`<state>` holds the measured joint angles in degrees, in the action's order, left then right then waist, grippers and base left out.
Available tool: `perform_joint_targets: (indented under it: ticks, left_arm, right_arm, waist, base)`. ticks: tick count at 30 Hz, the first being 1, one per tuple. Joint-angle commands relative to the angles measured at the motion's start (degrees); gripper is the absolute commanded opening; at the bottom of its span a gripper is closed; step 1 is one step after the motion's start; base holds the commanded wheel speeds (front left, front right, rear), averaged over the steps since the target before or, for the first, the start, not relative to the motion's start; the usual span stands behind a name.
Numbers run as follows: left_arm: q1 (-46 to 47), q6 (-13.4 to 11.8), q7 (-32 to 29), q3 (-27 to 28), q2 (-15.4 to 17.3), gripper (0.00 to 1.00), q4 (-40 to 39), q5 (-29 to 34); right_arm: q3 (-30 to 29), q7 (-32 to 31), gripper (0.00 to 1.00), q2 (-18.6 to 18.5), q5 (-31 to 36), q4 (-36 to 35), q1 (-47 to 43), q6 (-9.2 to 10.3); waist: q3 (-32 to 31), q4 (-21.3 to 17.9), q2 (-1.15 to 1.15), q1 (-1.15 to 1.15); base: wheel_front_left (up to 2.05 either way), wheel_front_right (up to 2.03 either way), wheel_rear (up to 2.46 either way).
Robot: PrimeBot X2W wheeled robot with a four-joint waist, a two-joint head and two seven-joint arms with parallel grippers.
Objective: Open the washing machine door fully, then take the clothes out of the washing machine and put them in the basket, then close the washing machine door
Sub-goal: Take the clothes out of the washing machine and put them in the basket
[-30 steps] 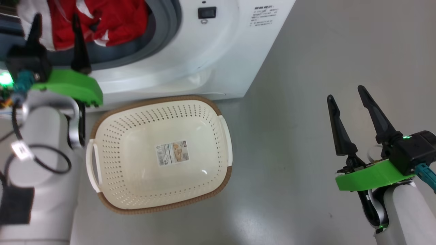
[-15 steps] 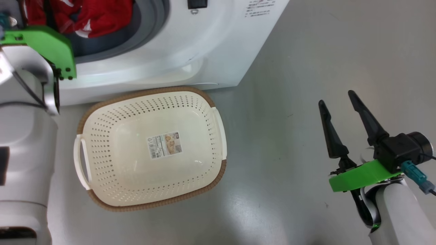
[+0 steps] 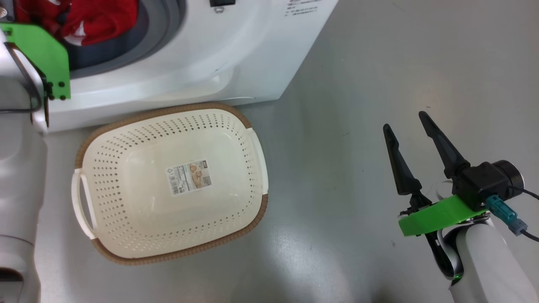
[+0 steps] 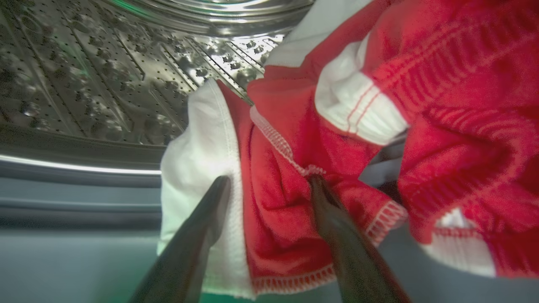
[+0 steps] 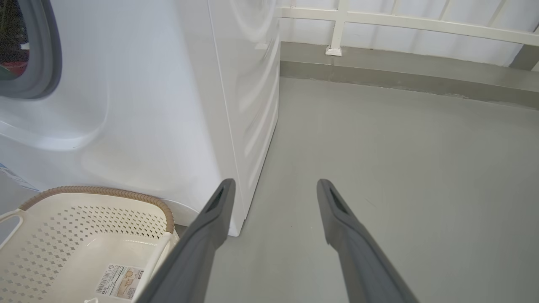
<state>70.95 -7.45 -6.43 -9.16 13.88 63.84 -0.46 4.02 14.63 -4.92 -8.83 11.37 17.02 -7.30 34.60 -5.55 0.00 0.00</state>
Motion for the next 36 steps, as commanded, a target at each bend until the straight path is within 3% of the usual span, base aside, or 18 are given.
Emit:
perform_joint_targets:
  ticks: [1, 3, 4, 5, 6, 14, 27, 36]
  left_arm:
    - [1.0, 0.3, -0.9, 0.4, 3.3, 1.00, -0.1, 0.6]
    - [1.2, 0.6, -1.8, 0.3, 3.5, 1.00, 1.0, 0.3]
    - [1.3, 0.9, -2.2, 0.3, 3.5, 0.84, 1.5, 0.1]
    - [1.3, 1.0, -2.3, 0.2, 3.5, 0.39, 1.9, 0.0]
    - [1.3, 1.1, -2.1, 0.1, 3.4, 0.00, 2.1, -0.2]
    - [0.7, 0.7, 2.6, 0.4, 3.3, 0.00, 1.9, -1.4]
    - [-2.6, 1.2, 18.0, 3.6, 2.2, 0.00, -1.1, -6.9]
    - [-6.8, 1.6, 21.3, 5.0, 2.0, 0.00, -6.5, -9.0]
  right_arm:
    - [1.4, 0.4, 1.00, 0.2, -0.3, -1.0, 0.7, -0.19]
    - [1.7, 0.4, 1.00, 0.2, -0.5, -1.0, 0.8, -0.19]
    - [1.8, 0.4, 1.00, 0.2, -0.6, -1.0, 0.9, -0.19]
    - [1.8, 0.4, 1.00, 0.3, -0.7, -1.0, 0.9, -0.19]
    - [1.8, 0.4, 1.00, 0.3, -0.8, -1.0, 0.9, -0.19]
    - [1.9, 0.4, 1.00, 0.2, -1.2, -0.7, 0.8, -0.19]
    - [2.2, 0.4, 1.00, -0.2, -1.5, -0.5, 0.6, -0.19]
    - [2.2, 0.4, 1.00, -0.5, -1.6, -0.6, 0.5, -0.19]
  waist:
    - [0.2, -0.4, 0.00, 0.00]
    - [0.4, -0.7, 0.00, 0.00]
    - [0.5, -0.8, 0.00, 0.00]
    - [0.5, -0.8, 0.00, 0.00]
    - [0.5, -0.8, 0.00, 0.00]
    - [0.1, -0.4, 0.00, 0.00]
    - [-1.2, 0.8, 0.00, 0.00]
    - [-2.2, 1.6, 0.00, 0.00]
  base:
    - [0.00, 0.00, 0.00]
    - [0.00, 0.00, 0.00]
    - [0.00, 0.00, 0.00]
    - [0.00, 0.00, 0.00]
    - [0.00, 0.00, 0.00]
    - [0.00, 0.00, 0.00]
    - [0.00, 0.00, 0.00]
    - [0.00, 0.00, 0.00]
